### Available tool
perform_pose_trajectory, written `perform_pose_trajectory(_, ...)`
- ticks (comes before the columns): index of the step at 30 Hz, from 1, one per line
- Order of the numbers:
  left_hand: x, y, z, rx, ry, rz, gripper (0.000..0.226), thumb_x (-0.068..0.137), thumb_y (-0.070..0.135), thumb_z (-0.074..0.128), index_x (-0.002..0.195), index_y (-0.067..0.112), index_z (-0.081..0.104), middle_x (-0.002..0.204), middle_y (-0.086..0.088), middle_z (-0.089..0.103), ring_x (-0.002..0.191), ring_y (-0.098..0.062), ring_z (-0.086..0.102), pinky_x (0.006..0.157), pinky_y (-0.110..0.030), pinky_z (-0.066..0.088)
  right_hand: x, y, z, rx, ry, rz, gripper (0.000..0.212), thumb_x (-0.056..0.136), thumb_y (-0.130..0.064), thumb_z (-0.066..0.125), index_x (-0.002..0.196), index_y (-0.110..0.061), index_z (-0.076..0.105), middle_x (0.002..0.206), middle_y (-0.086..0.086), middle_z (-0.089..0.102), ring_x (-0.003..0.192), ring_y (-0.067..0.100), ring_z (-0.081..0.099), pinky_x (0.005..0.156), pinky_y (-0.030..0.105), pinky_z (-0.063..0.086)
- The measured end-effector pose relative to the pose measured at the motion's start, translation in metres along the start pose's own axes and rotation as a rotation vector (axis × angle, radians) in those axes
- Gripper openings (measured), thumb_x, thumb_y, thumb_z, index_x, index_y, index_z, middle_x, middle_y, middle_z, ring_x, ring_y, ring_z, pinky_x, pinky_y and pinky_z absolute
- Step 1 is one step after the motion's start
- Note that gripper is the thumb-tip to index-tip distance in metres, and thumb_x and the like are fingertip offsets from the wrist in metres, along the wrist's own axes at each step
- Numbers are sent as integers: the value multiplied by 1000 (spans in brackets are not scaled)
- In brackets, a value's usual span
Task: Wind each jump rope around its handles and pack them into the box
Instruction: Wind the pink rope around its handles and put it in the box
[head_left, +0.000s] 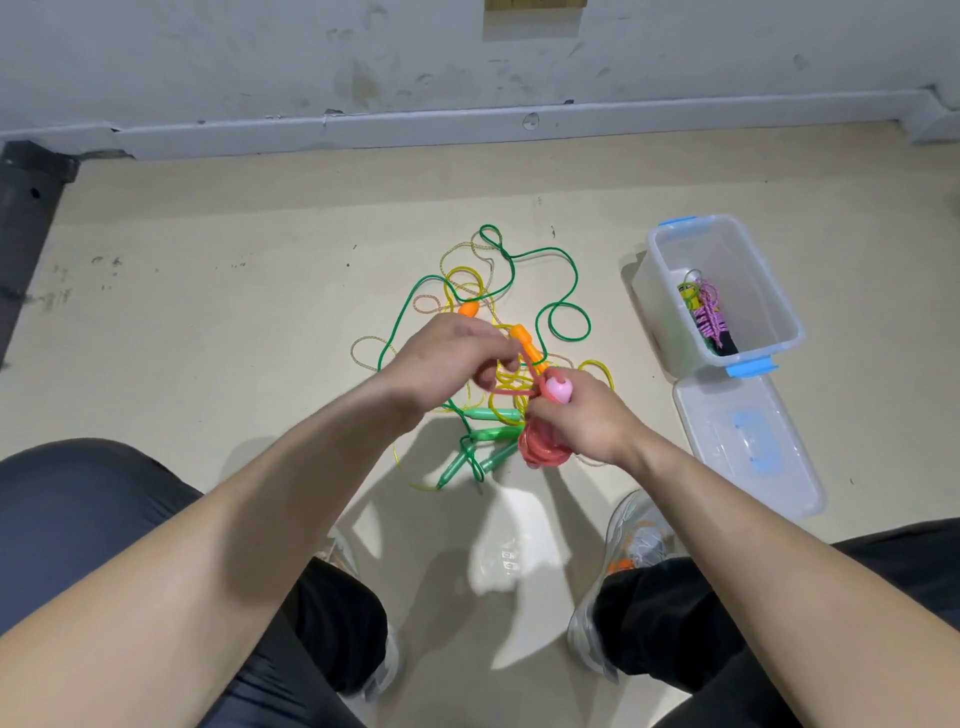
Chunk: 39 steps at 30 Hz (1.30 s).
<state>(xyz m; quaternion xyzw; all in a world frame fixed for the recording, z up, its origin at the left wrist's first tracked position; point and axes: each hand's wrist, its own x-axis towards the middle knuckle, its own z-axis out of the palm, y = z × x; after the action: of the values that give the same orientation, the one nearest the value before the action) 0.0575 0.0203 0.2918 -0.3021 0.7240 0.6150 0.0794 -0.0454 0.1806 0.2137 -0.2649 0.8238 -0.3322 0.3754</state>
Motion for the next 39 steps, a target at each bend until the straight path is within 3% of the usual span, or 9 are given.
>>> perform_pose_trajectory(4,1,-6,9,-299,15,49,26,104,15,51,96,8,75,56,3,37,54,-12,38,78,-28,56,6,2,-2,135,-52,23,45,64,-48,63,83,-7,60,76,16,65,69,29,60,79,54,52)
perform_pose_trajectory(6,0,-5,14,-180,85,69,29,105,17,49,92,9,74,48,9,37,53,-15,32,61,-29,49,4,3,0,62,-50,27,41,65,-49,62,79,-11,58,71,7,64,69,23,58,77,50,52)
perform_pose_trajectory(10,-3,0,10,96,98,-55,24,97,21,58,86,13,78,59,-3,61,58,-15,37,66,-28,37,4,13,-6,-214,-6,48,23,82,-32,64,73,-17,49,70,-4,59,70,20,55,67,36,45)
perform_pose_trajectory(14,-2,1,1,235,2,-174,21,90,20,63,78,7,76,69,-3,47,57,-19,38,52,-23,38,-1,18,1,-335,-45,50,18,82,-31,63,78,-16,52,69,-3,60,69,16,55,67,36,47)
perform_pose_trajectory(19,-2,-1,-1,-612,-111,-12,25,102,12,50,80,4,59,56,-1,43,64,-20,55,75,-26,48,1,9,-5,-169,4,54,26,75,-37,58,72,-17,42,69,0,51,68,21,46,63,34,38)
perform_pose_trajectory(21,-4,-1,3,-700,-136,18,21,105,12,45,91,5,60,56,2,34,56,-18,51,84,-36,44,2,8,-5,-122,7,45,26,72,-38,57,71,-17,42,68,-2,49,66,20,45,63,35,37)
perform_pose_trajectory(25,-4,-1,12,-415,16,-46,26,105,7,39,98,6,64,57,5,21,46,-13,23,64,-33,45,2,20,3,-292,-58,68,22,83,-30,63,75,-16,47,75,1,58,71,21,53,69,38,46)
perform_pose_trajectory(28,-4,0,14,-392,114,-149,21,101,5,46,101,0,66,56,4,25,43,-13,23,49,-28,33,2,29,3,-348,-35,85,21,79,-38,60,76,-19,51,76,0,61,73,18,56,66,37,47)
perform_pose_trajectory(39,-4,2,1,-238,119,-274,18,96,5,55,92,0,71,52,2,32,39,-14,30,49,-26,35,3,36,-1,-369,-64,168,26,77,-46,53,78,-19,53,77,1,61,74,23,58,60,32,43)
